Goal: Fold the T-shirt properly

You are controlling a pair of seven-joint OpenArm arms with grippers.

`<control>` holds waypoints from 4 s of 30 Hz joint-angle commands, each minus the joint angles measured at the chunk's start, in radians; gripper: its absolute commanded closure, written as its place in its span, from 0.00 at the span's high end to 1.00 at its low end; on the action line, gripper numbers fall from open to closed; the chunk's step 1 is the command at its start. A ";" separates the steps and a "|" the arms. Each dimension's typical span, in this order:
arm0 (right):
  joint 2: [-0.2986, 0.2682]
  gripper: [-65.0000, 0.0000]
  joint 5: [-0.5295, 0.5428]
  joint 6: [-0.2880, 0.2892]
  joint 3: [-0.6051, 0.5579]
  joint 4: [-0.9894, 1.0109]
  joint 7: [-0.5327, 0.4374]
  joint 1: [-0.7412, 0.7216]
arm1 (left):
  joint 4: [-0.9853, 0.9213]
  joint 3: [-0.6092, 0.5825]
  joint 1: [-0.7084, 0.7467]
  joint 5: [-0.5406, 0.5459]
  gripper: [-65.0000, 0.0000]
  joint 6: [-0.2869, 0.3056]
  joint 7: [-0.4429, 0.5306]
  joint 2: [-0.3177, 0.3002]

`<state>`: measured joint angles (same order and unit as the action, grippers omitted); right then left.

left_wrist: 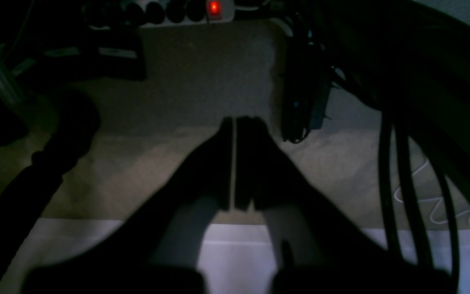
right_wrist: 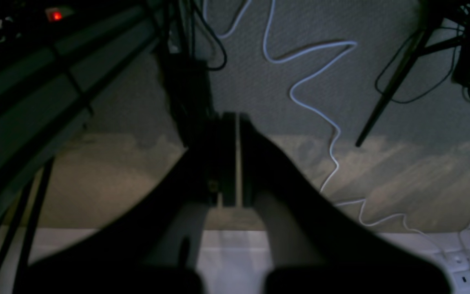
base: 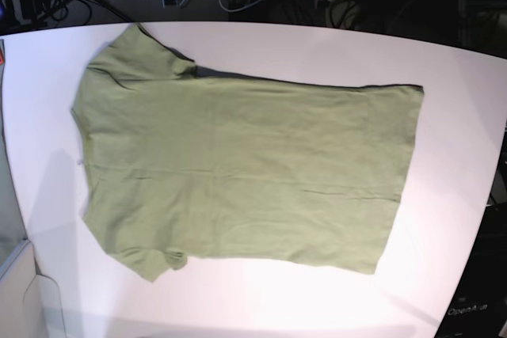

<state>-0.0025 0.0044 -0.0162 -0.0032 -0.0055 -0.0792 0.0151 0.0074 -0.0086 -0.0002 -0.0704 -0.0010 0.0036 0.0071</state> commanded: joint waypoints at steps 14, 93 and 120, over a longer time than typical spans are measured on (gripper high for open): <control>0.000 0.01 0.004 0.014 0.001 0.002 0.000 0.001 | 0.003 -0.001 0.002 -0.004 0.02 -0.003 -0.001 0.003; -0.038 0.00 0.033 0.011 0.002 -0.107 -1.280 0.615 | 0.003 0.025 0.549 0.008 0.02 -0.011 1.315 -0.117; -0.040 0.01 0.033 0.012 0.001 -1.419 -1.003 1.176 | 1.526 0.167 1.156 0.240 0.02 -0.003 0.755 -0.149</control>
<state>-0.0380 0.0341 -0.0113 -0.0044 -1.4158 -1.0313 1.1736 1.5219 0.1543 1.1309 0.1703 -0.0010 0.7197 -0.1390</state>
